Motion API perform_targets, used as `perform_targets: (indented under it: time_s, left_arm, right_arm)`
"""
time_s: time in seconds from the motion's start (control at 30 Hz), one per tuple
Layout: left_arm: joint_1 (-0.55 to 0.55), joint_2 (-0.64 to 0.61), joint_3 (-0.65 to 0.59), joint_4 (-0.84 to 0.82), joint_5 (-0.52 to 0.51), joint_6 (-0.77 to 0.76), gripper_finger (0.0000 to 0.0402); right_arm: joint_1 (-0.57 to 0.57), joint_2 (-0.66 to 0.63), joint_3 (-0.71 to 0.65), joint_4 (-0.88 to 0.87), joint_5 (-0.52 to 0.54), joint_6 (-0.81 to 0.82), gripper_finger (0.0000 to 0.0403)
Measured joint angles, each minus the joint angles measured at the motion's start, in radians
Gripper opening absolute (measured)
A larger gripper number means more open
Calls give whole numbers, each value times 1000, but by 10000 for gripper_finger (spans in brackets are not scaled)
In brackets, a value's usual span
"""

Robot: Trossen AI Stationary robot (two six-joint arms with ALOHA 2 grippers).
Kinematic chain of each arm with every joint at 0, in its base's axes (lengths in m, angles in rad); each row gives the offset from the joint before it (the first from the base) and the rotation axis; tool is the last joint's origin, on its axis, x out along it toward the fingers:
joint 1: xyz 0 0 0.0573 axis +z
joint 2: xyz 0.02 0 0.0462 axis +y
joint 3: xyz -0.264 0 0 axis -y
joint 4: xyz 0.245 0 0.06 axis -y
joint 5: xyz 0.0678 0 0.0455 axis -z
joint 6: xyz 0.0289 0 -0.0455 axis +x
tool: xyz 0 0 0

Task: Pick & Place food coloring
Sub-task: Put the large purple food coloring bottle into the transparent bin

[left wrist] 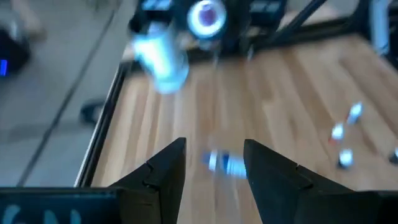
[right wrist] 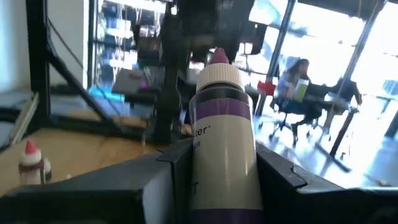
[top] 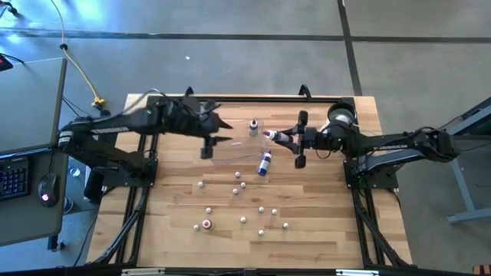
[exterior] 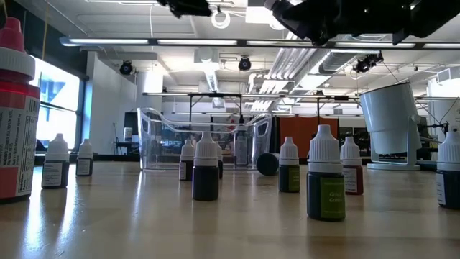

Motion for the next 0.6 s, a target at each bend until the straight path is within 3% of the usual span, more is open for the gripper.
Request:
perform_targets:
  time_s: [0.13, 0.2, 0.6]
  left_arm:
    - [0, 50, -137, 377, 16, 6, 159]
    - [0, 92, -162, 454, 15, 3, 159]
    - [0, 151, -133, 527, 51, 29, 159]
  right_arm:
    - [0, 31, 5, 39, -54, 30, 124]
    - [0, 53, 22, 39, -85, 75, 124]
    - [0, 138, 54, 39, -86, 72, 124]
